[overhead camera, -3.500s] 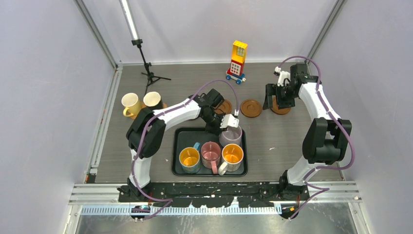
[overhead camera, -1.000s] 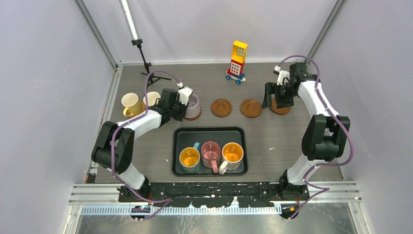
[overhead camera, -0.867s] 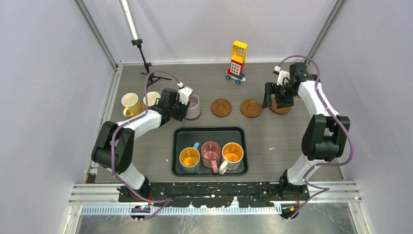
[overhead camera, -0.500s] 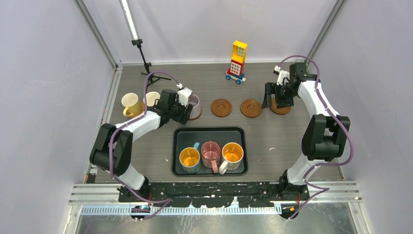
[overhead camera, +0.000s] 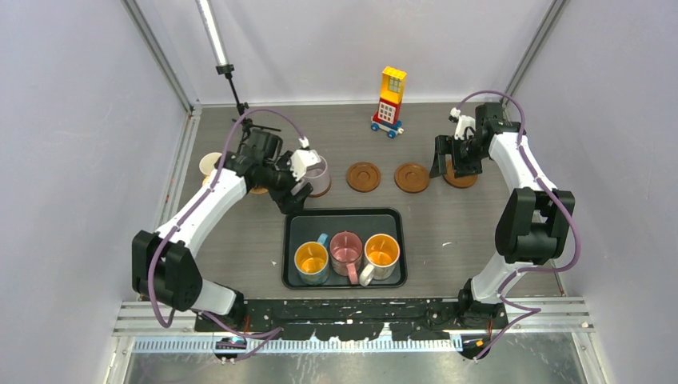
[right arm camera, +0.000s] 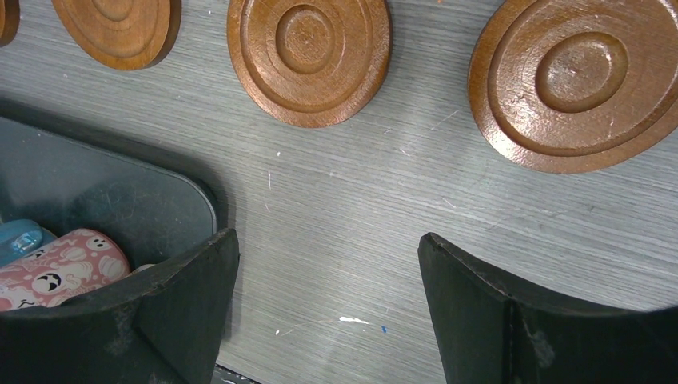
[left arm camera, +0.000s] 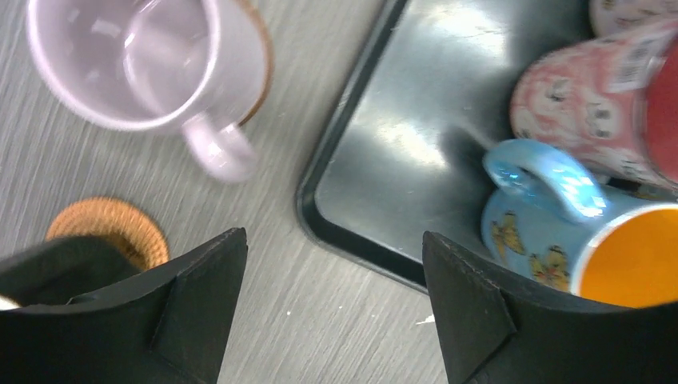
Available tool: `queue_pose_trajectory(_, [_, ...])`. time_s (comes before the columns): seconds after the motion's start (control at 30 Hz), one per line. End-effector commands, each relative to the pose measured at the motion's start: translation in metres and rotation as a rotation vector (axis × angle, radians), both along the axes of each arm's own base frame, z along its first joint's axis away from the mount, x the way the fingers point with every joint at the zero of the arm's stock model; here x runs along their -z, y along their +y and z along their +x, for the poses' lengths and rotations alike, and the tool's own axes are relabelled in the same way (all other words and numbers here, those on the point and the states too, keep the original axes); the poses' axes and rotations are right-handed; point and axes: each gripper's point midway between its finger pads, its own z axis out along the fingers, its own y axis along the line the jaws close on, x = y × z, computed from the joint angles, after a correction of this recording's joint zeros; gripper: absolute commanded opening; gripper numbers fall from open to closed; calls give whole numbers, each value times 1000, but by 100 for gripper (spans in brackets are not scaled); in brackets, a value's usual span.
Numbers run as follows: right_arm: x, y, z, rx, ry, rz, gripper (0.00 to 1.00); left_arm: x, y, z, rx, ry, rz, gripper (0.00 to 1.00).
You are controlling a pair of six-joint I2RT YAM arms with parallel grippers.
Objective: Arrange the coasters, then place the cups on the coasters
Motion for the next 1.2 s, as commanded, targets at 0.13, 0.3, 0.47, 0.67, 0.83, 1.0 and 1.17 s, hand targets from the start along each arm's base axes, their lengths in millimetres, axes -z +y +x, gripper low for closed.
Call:
queue_pose_trajectory(0.13, [-17,2,9,2,-63,15,87,-10,-63,-52,231,192,-9,85])
queue_pose_trajectory(0.3, [-19,1,7,-2,-71,8,87,6,-86,-63,261,211,47,84])
queue_pose_trajectory(0.47, [-20,2,6,-2,-71,15,87,25,-95,-69,275,229,114,84])
queue_pose_trajectory(0.67, [-21,2,5,-6,-76,11,87,41,-89,-68,244,228,184,83])
queue_pose_trajectory(0.83, [-20,3,1,-6,-72,14,87,46,-68,-62,192,217,235,80])
queue_pose_trajectory(1.0, [-19,3,-2,-9,-67,11,87,47,-37,-58,133,243,268,77])
queue_pose_trajectory(1.17, [-18,2,-4,-12,-63,6,87,45,-2,-62,127,288,278,74])
